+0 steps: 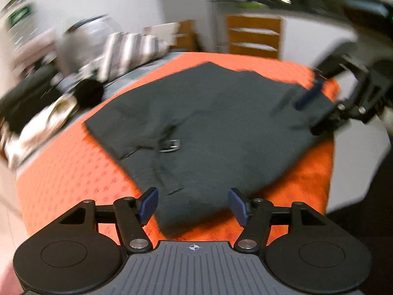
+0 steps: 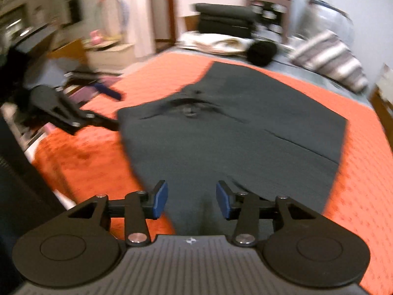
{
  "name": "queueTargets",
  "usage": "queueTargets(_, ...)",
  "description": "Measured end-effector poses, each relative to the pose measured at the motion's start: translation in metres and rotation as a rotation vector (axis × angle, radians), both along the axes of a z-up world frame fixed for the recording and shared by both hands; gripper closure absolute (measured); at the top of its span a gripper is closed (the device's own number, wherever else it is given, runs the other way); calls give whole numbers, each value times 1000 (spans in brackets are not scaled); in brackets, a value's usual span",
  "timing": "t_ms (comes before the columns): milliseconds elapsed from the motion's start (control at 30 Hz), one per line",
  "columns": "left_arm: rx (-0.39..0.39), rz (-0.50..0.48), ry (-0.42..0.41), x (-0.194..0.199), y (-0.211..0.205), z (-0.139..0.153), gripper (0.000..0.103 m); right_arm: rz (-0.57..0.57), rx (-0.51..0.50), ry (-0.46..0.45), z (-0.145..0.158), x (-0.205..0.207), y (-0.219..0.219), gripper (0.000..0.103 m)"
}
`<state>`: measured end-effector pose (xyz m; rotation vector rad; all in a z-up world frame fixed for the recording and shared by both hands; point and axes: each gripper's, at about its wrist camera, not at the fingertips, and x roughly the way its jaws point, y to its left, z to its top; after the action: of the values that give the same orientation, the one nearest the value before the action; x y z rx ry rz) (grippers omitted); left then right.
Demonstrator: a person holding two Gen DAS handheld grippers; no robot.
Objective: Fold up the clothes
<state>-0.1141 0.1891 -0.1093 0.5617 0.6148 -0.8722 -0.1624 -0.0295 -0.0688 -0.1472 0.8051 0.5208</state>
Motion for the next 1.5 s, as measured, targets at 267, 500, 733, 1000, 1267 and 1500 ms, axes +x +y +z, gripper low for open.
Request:
queueTargets(267,171,-191,-102,-5,-16,-31,36,109,-44,30,-15,-3,33,43)
queueTargets(500,204,-266,-164,0,-19,-34,71,114,-85,7,-20,0,40,38)
queueTargets(733,70,-133,-48,22,-21,0,88,151,-194,-91,-27,10,54,29)
queueTargets(1000,-37,-33,48,53,-24,27,89,127,-476,-177,-45,5,36,31)
queueTargets(1267,46,-114,-48,44,-28,7,80,142,-607,-169,-47,-5,-9,74)
queueTargets(1500,188,-230,-157,20,-25,-28,60,183,-568,-127,-35,2,-13,93)
